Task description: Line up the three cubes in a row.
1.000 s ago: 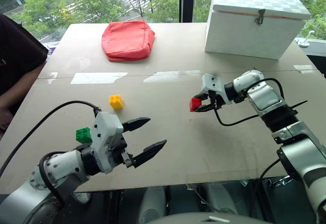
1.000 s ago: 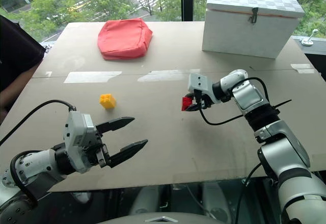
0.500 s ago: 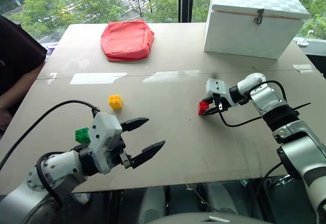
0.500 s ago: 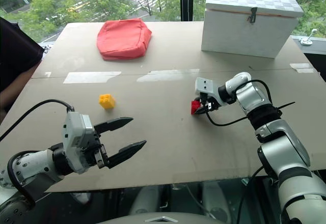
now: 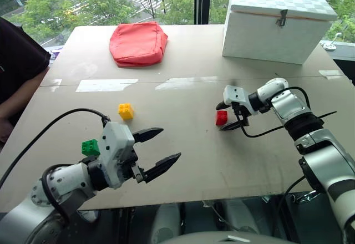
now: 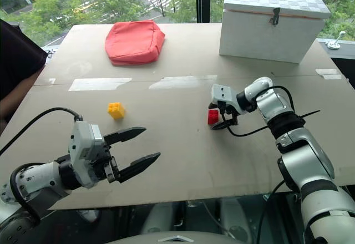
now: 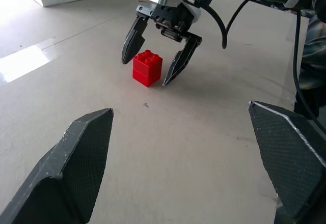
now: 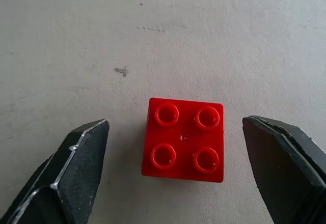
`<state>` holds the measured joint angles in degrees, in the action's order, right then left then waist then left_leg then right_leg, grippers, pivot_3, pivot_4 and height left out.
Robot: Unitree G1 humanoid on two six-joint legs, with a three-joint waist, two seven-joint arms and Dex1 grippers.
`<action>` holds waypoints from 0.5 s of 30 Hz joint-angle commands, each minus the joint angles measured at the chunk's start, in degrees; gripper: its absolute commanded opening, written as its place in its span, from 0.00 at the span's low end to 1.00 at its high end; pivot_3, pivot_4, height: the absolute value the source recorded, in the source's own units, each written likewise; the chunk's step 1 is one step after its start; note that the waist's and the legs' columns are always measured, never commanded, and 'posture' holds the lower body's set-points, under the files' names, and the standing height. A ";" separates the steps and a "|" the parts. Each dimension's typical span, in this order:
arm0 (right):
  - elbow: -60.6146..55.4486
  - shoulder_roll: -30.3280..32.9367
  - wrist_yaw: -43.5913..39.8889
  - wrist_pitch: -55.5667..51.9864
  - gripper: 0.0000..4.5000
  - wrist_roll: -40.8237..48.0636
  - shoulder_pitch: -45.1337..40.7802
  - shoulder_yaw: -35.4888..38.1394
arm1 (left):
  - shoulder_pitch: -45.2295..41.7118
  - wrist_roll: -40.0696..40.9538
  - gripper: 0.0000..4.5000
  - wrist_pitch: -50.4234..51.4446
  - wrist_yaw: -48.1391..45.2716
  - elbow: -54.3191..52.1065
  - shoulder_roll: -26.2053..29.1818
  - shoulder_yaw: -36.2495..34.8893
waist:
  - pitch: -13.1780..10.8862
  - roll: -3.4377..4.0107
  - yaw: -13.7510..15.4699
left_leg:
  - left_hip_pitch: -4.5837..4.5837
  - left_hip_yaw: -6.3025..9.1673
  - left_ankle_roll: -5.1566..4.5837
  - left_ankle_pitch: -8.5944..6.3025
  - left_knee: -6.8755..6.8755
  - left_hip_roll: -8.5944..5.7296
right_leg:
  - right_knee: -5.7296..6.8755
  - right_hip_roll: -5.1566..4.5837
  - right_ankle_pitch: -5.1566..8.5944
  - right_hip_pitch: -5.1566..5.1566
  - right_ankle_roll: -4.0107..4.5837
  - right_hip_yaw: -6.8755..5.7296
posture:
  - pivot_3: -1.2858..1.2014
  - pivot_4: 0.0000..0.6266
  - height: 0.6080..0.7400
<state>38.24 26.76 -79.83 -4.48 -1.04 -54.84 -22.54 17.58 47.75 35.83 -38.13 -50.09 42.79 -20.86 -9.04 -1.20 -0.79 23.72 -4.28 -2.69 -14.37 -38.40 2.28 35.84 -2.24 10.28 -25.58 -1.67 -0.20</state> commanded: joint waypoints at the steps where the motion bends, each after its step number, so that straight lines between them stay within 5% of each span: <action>1: -7.44 1.38 0.41 -0.11 0.98 3.60 1.11 4.85 | -0.04 -0.95 0.97 -0.61 5.13 2.05 -2.57 -2.69 | -0.01 0.02 0.02 | 0.00 0.00 0.00 0.00 0.00 0.01 | 0.00 0.00 0.00 0.00 0.00 0.00 | 0.52 0.24 1.00; 8: -38.59 3.76 3.03 -14.86 0.98 22.64 13.90 17.98 | -7.31 -10.30 0.97 6.02 27.06 8.10 -7.92 -6.78 | 0.00 0.00 0.77 | 0.02 0.10 0.00 0.00 0.00 0.03 | 0.03 0.00 -0.01 0.03 -0.02 -0.09 | 0.52 0.24 1.00; 15: -62.33 7.45 8.80 -20.16 0.98 30.82 28.71 21.12 | -6.66 -10.01 0.97 18.12 37.62 5.59 -10.09 -13.56 | 0.04 -0.08 0.54 | 0.00 0.04 0.00 -0.01 0.01 0.10 | 0.02 -0.10 0.00 0.03 -0.02 -0.06 | 0.52 0.24 1.00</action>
<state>-19.70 33.49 -72.36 -24.07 27.59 -26.06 -3.40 10.53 37.35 50.93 -3.05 -41.61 33.30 -31.61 -9.00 -1.28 -0.25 23.70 -4.25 -2.69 -14.38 -38.40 2.38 35.87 -2.35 10.28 -25.55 -1.70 -0.26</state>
